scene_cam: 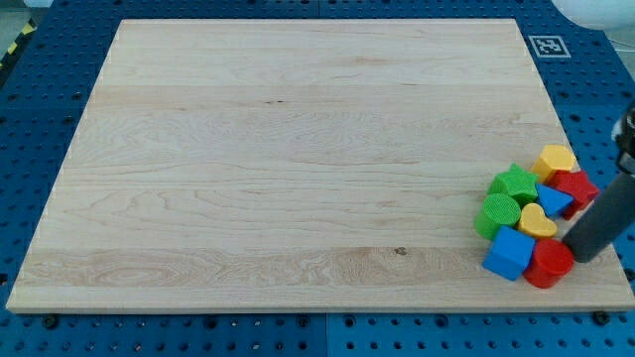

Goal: Push red star above the triangle

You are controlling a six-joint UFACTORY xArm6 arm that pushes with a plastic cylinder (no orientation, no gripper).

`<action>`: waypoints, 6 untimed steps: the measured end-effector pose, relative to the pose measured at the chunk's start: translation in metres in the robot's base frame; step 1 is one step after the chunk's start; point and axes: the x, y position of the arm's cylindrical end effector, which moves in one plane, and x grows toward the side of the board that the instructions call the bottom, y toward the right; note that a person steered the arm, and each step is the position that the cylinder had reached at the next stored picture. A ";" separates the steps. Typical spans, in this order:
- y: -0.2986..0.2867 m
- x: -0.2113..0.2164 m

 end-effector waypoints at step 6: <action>-0.064 -0.093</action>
